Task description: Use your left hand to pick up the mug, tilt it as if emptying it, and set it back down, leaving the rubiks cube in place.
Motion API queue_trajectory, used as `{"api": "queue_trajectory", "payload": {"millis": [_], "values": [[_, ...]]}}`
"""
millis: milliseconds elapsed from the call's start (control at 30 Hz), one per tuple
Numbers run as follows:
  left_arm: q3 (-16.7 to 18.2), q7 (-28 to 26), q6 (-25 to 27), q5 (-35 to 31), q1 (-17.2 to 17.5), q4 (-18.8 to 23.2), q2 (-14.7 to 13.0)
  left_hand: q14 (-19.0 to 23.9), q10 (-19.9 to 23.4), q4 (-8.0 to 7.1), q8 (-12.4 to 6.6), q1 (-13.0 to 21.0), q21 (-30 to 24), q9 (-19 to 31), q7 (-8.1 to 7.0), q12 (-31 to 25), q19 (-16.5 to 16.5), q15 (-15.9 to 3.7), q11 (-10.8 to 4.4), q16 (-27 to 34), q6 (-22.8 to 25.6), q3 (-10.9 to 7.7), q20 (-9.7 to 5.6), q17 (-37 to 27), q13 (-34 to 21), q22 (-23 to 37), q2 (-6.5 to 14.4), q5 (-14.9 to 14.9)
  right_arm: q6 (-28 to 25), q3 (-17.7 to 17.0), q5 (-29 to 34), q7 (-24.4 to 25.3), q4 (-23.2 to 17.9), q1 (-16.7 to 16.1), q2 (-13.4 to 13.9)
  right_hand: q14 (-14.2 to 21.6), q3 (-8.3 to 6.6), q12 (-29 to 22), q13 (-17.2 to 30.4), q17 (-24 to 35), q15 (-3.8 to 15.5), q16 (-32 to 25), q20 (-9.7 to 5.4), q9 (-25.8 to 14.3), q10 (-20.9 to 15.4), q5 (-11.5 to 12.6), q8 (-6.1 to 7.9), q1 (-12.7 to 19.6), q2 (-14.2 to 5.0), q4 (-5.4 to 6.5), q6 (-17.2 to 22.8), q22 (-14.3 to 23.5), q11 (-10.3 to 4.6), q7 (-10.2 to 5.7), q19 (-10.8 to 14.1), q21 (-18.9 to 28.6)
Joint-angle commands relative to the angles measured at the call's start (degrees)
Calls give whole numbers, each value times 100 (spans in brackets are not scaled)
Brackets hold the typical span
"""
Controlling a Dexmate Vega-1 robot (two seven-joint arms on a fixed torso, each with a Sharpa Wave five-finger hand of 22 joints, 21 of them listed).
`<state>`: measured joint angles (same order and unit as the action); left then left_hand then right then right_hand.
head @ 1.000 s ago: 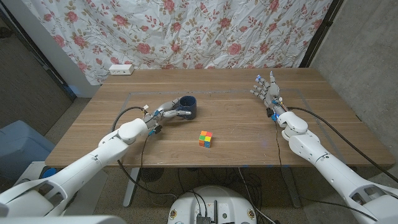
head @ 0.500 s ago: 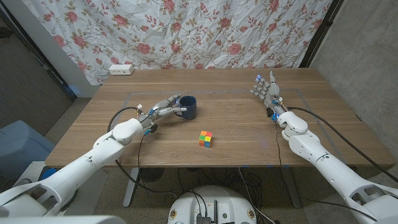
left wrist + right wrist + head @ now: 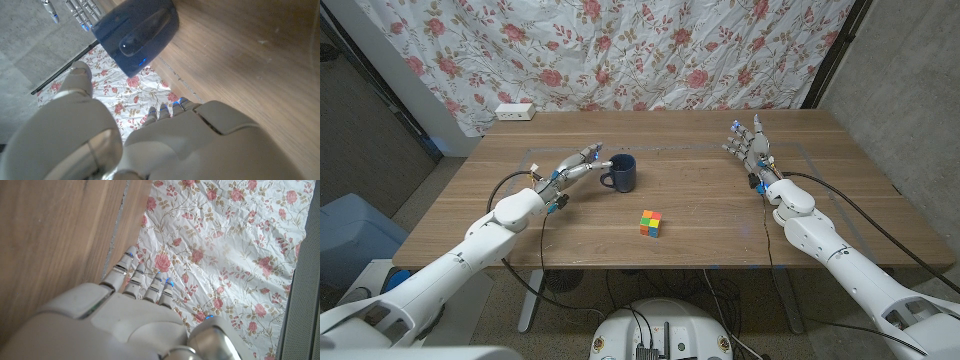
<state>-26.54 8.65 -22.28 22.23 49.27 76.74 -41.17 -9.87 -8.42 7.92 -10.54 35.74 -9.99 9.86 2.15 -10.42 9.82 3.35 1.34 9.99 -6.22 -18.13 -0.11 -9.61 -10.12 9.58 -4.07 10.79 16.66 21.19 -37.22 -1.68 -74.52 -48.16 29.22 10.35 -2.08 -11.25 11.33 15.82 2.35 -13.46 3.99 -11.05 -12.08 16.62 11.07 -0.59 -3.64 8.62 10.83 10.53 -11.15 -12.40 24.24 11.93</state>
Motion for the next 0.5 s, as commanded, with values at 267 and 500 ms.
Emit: {"api": "queue_trajectory", "payload": {"millis": [267, 500], "values": [[298, 14, 63, 734, -38, -416, 363, -49, 64, -59, -40, -139, -58, 17, 11, -55, 274, -46, -5, 45, 85, -2, -38, -14, 5, 3, 43, -14, 3, 0, 0, -6, 14, 8, -2, 42, -20, -26, 22, 11, 279, -11, 1, -14, -46, 23, 21, 48, -129, 39, -7, 29, 14, -37, 20, 35], [349, 40, 38, 886, -121, -635, 504, -36, 95, -75, -53, -200, -57, 16, 3, -66, 275, -40, -12, 46, 146, -1, -38, -13, 6, 3, 78, -21, 4, 0, 0, -7, 15, 7, -2, 42, -20, -28, 22, 11, 279, -11, 2, -14, -49, 22, 21, 47, -128, 40, -7, 29, 16, -37, 19, 35]]}}
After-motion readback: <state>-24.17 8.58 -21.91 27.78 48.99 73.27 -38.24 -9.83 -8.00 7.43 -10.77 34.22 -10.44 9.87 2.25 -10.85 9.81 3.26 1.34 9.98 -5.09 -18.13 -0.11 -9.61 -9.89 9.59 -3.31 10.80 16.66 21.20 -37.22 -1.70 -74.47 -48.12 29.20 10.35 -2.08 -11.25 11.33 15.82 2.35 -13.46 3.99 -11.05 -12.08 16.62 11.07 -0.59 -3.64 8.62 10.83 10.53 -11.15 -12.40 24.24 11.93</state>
